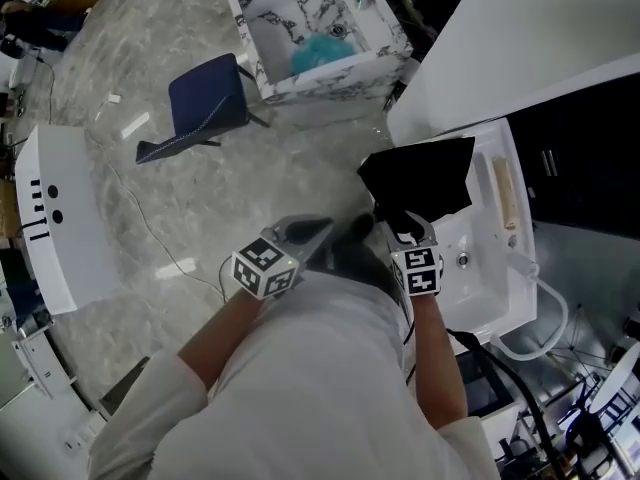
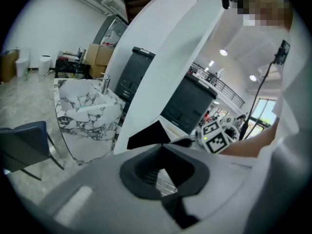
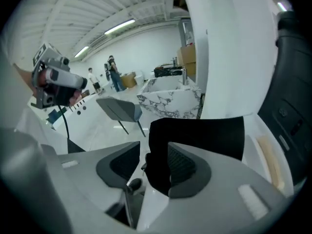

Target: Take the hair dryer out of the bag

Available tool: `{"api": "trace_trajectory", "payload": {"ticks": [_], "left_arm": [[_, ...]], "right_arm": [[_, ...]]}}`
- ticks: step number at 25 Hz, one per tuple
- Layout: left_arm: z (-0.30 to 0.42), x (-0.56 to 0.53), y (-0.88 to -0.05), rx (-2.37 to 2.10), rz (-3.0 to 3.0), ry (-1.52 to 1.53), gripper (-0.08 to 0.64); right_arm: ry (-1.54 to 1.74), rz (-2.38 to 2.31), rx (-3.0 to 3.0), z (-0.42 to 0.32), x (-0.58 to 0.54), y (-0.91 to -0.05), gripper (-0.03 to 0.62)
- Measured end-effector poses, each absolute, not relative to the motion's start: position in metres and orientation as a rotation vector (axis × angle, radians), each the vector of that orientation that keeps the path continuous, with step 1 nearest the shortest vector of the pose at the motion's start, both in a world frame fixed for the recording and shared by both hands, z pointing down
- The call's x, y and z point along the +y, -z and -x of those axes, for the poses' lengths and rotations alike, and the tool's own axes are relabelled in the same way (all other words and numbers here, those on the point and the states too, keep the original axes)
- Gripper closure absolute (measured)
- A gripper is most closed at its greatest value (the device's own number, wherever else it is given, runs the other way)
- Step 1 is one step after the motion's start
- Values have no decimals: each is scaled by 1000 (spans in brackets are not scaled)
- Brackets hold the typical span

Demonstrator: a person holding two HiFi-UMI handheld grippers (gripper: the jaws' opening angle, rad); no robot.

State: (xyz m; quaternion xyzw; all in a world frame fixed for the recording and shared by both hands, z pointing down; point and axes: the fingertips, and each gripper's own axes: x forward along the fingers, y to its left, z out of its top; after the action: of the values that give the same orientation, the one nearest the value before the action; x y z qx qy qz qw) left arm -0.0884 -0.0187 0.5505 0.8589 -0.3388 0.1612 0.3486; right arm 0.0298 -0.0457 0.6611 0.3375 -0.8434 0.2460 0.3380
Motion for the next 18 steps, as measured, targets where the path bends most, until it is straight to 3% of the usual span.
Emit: {"api": "trace_trajectory", "payload": {"ticks": [5,7,13,18], "left_arm": [[85,-14,-558,-913,-2199,-439,558],[81,-15,-560,-917,-2193,-444,558],[59,-21,-568,-868,-2203,-487,558],[34,-30,-572,-814,-2244,-520,558]], "right_arm": [[-504,-737,-2105,-19,-54,-700,387],[-490,-740,-2073,-24,-58,-708,408],[-577,-782,-2104,-40,-66,-711,557],[-714,-811,-2175,-57,-76,-707,581]]}}
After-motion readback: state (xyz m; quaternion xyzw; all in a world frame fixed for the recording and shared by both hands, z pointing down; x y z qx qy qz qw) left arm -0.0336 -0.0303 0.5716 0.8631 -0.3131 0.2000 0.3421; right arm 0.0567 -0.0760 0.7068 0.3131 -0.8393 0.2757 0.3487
